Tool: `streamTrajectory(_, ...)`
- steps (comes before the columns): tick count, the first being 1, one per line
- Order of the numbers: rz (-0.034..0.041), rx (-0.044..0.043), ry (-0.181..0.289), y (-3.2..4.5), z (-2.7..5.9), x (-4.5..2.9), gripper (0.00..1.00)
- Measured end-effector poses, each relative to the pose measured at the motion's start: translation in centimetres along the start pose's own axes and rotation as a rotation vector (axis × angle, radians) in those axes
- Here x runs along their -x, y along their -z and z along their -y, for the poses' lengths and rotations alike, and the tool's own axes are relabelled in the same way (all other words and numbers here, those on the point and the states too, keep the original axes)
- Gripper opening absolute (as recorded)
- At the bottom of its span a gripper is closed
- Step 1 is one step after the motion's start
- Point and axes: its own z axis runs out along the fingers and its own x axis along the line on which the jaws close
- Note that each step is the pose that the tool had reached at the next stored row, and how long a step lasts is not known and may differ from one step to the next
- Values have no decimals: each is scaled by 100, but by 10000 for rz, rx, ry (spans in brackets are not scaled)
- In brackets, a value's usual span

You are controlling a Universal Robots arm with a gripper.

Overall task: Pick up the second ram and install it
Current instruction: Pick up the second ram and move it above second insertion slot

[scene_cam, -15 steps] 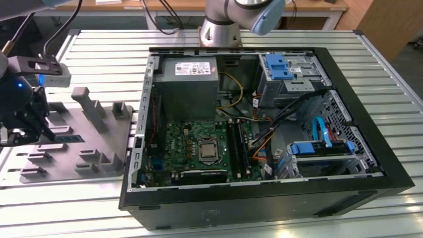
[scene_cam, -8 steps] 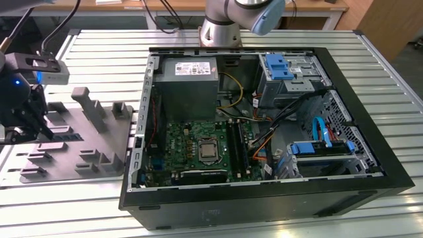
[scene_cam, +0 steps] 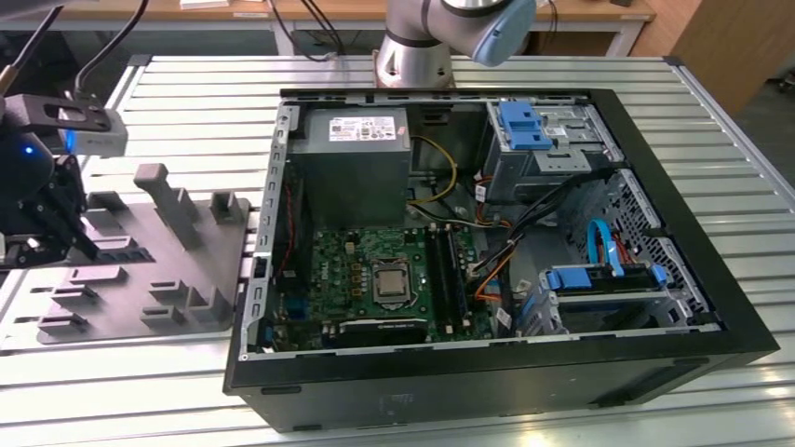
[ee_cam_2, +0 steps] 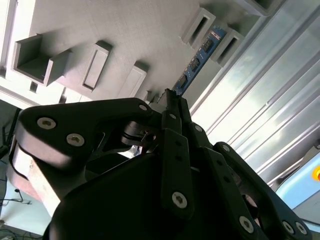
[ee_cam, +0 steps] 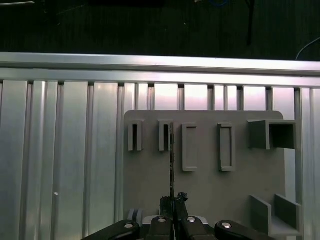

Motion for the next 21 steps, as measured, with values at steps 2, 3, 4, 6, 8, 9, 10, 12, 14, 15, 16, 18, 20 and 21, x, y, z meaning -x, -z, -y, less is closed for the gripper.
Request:
streamTrajectory(2, 1, -1, 0, 13, -1, 0, 14)
streamTrajectory(3, 1, 0, 0, 20, -1, 1, 14)
streamTrajectory(4, 1, 0, 0, 27, -1, 1, 14)
streamTrajectory(6, 3, 0, 0, 42, -2, 1, 14)
streamTrajectory(8, 4, -1, 0, 60, -3, 2, 14)
streamTrajectory(9, 4, 0, 0, 68, -3, 2, 14)
streamTrajectory(10, 5, -1, 0, 76, -3, 2, 14)
streamTrajectory(12, 6, -1, 0, 91, -4, 3, 14)
streamTrajectory(14, 7, -1, 0, 106, -5, 3, 14)
streamTrajectory(15, 8, -1, 1, 113, -5, 3, 14)
streamTrajectory(16, 7, 0, 0, 121, -5, 4, 14)
streamTrajectory(18, 8, -1, 0, 136, -6, 4, 14)
streamTrajectory(20, 8, -1, 0, 154, -7, 5, 14)
streamTrajectory(21, 8, 0, 0, 163, -7, 5, 14)
